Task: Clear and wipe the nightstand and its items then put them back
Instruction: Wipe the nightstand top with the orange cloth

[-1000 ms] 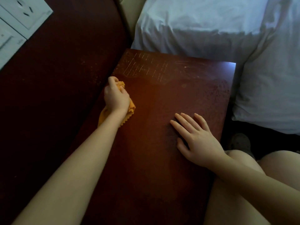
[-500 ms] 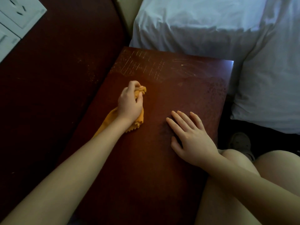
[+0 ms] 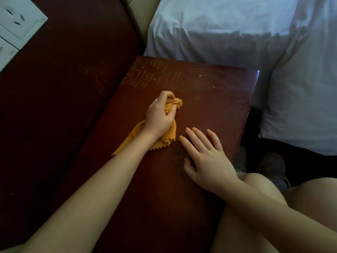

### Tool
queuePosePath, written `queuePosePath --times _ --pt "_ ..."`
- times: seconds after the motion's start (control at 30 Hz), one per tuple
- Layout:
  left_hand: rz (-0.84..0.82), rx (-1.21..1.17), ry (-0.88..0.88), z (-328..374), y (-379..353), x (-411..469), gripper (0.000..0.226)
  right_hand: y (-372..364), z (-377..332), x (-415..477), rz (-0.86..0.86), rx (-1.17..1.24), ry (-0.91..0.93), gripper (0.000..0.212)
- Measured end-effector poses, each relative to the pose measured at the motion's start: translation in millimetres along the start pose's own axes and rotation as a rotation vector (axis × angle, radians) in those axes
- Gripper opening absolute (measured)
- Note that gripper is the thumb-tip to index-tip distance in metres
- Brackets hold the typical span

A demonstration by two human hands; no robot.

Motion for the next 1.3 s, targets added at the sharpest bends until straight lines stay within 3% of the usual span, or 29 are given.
queuePosePath --times 0.17,0.4,0.53,0.77,0.9,1.1,1.3 --pt "0.164 0.084 0.212 -9.4 -1.2 19.9 0.019 -0.1 1.8 -0.7 0.01 0.007 -0.012 0.054" --pt "-0.034 0.083 -0.013 12.2 -6.4 -6.5 0.02 0.3 0.7 -1.1 0.004 0.027 -0.01 0.053" --pt "-0.01 0.085 0.02 5.7 2.7 -18.5 0.019 5.8 1.8 -2.9 0.038 0.079 -0.007 0.052" --pt "0.231 0.093 0.354 13.3 -8.9 3.7 0.018 32.5 8.7 -8.9 0.25 0.299 -0.052 0.047" --pt "0.183 0.06 0.27 49.8 -34.6 7.6 0.02 55.9 30.7 -19.2 0.409 0.347 -0.175 0.046" --pt "0.013 0.04 0.021 80.1 -47.6 -31.2 0.02 52.7 60.0 -19.4 0.143 0.079 -0.256 0.055" --pt "0.125 0.061 0.123 71.2 -42.6 -15.0 0.02 39.7 105.0 -7.7 -0.099 0.046 -0.313 0.073"
Point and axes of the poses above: each hand's wrist, its own x-axis towards the middle knuckle, its own y-axis out of the back of the hand, z = x × y, the point moved 6 cm from there along x, towards the middle knuckle
